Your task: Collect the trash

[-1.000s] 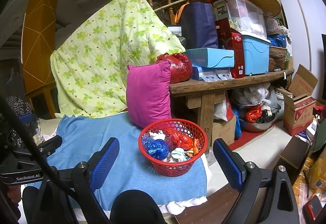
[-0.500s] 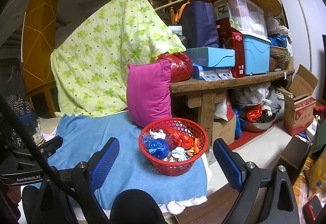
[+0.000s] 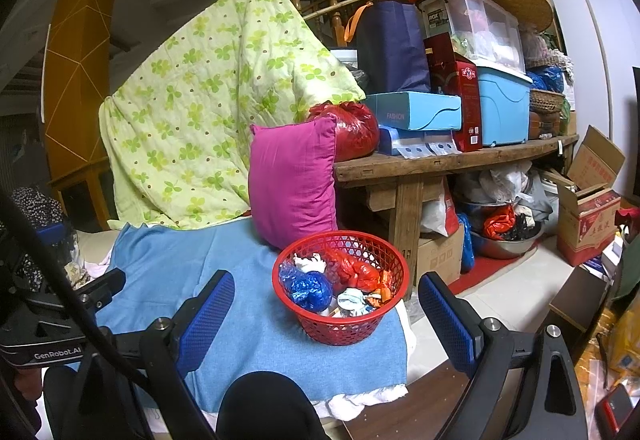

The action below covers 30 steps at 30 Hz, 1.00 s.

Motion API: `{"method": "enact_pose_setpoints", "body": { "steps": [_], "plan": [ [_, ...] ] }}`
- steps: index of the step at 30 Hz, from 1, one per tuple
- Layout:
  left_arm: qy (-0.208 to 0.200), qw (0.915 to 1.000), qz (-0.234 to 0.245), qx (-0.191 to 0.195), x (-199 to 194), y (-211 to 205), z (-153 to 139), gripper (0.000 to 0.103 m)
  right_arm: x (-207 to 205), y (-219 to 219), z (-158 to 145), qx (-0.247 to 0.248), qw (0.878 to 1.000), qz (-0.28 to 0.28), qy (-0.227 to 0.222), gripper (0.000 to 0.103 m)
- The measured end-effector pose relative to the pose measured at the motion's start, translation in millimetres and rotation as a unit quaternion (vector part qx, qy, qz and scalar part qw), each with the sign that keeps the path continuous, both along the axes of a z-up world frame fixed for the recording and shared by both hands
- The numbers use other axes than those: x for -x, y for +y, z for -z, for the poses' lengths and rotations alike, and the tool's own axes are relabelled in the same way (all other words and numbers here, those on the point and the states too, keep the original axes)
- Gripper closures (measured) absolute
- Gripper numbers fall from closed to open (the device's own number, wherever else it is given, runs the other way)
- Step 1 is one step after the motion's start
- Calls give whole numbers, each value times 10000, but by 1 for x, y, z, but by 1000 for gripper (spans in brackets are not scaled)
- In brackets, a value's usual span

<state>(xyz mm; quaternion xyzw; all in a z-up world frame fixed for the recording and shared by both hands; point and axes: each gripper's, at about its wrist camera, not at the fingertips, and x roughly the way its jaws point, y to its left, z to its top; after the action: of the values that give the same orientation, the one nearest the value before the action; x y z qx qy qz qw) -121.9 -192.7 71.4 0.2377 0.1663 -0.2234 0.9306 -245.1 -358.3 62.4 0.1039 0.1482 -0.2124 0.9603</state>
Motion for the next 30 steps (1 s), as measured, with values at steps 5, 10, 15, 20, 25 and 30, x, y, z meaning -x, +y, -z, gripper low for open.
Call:
{"method": "enact_pose_setpoints", "body": {
  "steps": [5,10,15,20,25,30],
  "plan": [
    [8,10000,-2,-1,0,-1,0,4,-1,1,2,-2,10000,-7,10,8],
    [24,10000,24,-17,-1,0,2,4,-1,1,2,-8,10000,-3,20,8],
    [51,10000,26,-30,-3,3,4,4,-1,2,6,-13,10000,2,47,8],
    [84,10000,22,-39,-7,5,3,4,-7,-3,11,-25,10000,0,75,8],
    [121,9999,9,-42,-10,7,4,4,-7,-3,12,-1,10000,-6,93,8],
    [166,9998,-5,-52,-12,7,6,4,-10,-5,15,-34,9999,-20,127,8]
  ]
}}
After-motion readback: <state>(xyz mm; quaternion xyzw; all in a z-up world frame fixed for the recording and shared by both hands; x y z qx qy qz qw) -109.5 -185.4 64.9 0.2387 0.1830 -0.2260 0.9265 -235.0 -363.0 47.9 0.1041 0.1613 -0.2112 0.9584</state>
